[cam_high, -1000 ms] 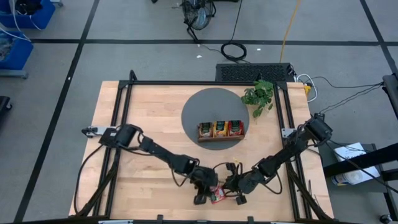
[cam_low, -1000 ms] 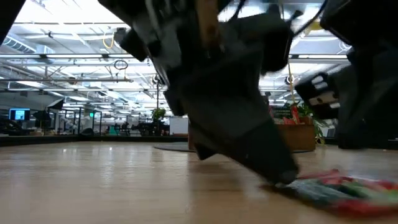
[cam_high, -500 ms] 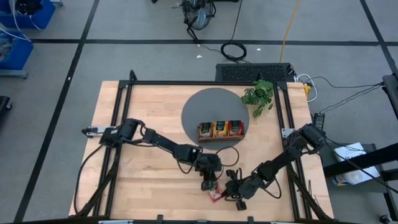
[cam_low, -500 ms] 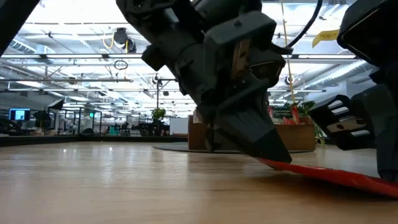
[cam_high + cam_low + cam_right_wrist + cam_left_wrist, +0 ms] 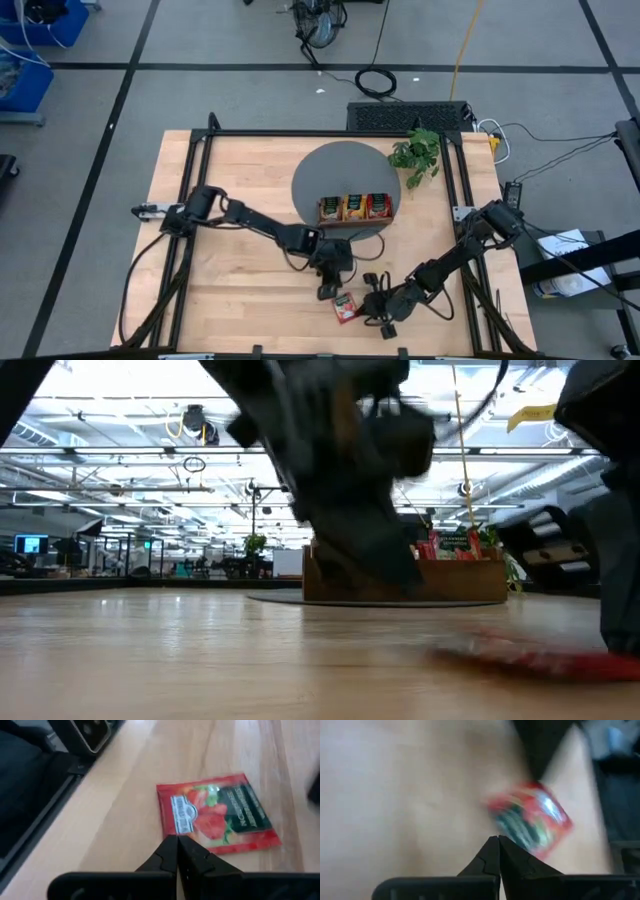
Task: Pick & Place Tea
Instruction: Put the red tea bag into the right section of the wooden organizer
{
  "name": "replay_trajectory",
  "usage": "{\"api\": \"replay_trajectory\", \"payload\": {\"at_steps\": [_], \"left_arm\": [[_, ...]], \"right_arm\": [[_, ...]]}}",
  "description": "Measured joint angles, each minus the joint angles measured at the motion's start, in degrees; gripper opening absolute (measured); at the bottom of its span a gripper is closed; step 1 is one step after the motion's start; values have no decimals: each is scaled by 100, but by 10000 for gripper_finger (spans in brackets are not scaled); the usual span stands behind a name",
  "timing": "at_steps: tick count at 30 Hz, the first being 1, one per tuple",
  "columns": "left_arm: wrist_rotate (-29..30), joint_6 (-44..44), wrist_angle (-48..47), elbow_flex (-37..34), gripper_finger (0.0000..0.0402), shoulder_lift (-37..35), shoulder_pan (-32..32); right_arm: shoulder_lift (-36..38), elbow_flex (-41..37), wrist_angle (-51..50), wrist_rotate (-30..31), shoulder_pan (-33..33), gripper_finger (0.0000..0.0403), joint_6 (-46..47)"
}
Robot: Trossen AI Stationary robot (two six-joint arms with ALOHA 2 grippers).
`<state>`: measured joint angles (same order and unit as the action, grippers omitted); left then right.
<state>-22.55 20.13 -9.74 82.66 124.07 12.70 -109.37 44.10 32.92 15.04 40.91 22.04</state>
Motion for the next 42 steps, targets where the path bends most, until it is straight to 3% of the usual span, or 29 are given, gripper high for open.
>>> {"api": "replay_trajectory", "payload": {"at_steps": [6, 10, 14, 26, 31, 38, 42], "left_arm": [[-15, -29, -280, 5, 12, -177, 712], [640, -33, -239, 13, 4, -144, 959], [1108, 150, -249, 11, 10, -125, 816], [1060, 363, 44, 23, 12, 201, 318], [1081, 374, 86, 28, 4, 262, 263], [1097, 309, 70, 26, 12, 264, 264], [1100, 305, 77, 24, 4, 264, 261]], "right_arm": [[10, -147, 28, 396, -42, 0, 502], [3, -257, 257, 443, -40, 0, 562], [3, -260, 289, 436, -40, 0, 687], [2, -351, 357, 1190, -29, 0, 1198], [1, -365, 462, 1043, 17, 0, 1163], [21, -363, 1445, 798, 121, 0, 213], [21, -363, 1311, 561, 78, 0, 187]]}}
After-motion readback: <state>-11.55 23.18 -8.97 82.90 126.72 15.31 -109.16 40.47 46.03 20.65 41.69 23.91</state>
